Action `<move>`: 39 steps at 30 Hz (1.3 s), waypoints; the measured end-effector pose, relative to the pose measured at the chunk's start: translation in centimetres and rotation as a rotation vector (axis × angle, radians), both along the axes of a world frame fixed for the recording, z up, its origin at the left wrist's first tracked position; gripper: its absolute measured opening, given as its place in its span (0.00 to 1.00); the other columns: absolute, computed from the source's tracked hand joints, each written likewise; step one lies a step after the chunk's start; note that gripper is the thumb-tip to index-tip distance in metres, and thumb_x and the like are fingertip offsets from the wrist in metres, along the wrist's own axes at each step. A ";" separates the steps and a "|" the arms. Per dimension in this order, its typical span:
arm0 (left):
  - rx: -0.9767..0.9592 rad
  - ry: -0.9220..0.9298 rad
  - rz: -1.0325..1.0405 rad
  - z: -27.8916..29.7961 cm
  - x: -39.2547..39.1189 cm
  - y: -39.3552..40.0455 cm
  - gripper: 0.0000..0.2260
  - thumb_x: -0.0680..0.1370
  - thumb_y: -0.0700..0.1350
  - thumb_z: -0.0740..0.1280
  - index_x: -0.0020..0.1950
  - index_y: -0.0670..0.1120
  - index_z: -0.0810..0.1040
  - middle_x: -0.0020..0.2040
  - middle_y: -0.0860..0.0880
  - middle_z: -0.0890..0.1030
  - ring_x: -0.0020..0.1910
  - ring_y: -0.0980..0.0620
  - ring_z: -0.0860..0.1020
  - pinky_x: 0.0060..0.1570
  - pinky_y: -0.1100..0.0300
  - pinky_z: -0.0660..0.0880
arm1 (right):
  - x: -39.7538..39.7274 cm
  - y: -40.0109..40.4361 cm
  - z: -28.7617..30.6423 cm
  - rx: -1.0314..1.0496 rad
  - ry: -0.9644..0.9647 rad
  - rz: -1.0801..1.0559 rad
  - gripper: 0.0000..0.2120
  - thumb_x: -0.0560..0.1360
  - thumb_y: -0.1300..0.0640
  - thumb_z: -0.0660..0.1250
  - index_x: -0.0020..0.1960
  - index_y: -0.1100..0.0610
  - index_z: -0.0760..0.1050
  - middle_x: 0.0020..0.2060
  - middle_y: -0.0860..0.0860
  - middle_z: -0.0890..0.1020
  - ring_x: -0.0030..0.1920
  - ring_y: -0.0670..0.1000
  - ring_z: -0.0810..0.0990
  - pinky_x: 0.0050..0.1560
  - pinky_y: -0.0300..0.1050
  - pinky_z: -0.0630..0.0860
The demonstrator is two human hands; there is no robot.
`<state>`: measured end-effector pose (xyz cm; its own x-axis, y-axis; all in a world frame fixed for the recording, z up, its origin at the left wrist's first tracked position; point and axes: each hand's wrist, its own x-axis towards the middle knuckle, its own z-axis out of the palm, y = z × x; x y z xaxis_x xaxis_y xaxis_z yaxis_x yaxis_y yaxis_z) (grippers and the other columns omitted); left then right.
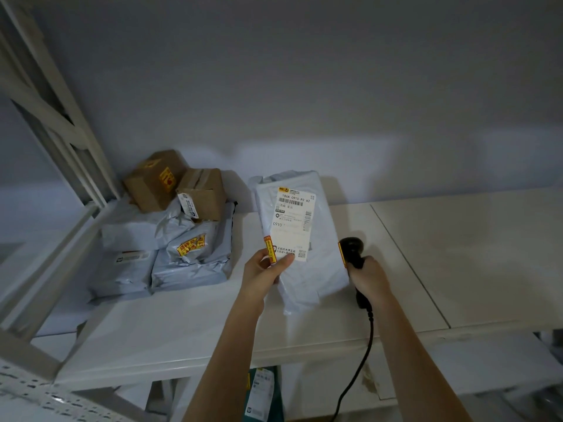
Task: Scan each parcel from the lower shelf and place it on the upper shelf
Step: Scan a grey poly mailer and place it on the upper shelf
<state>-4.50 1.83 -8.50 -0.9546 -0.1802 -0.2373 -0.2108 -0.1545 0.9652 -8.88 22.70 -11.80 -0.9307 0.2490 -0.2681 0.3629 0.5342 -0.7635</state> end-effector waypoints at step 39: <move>0.163 -0.098 0.129 -2.0 -0.6 3.7 0.18 0.66 0.37 0.74 0.55 0.45 0.77 0.55 0.38 0.80 0.54 0.38 0.79 0.56 0.44 0.77 | 8.7 -7.6 11.4 -0.498 0.219 0.095 0.06 0.70 0.65 0.63 0.34 0.60 0.70 0.23 0.54 0.67 0.22 0.50 0.65 0.28 0.43 0.65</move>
<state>-5.08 5.48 -10.54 -0.8968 -0.2514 -0.3640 -0.2708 -0.3385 0.9011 -0.16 15.10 -0.39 -0.9902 0.0534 -0.1292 0.1345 0.1115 -0.9846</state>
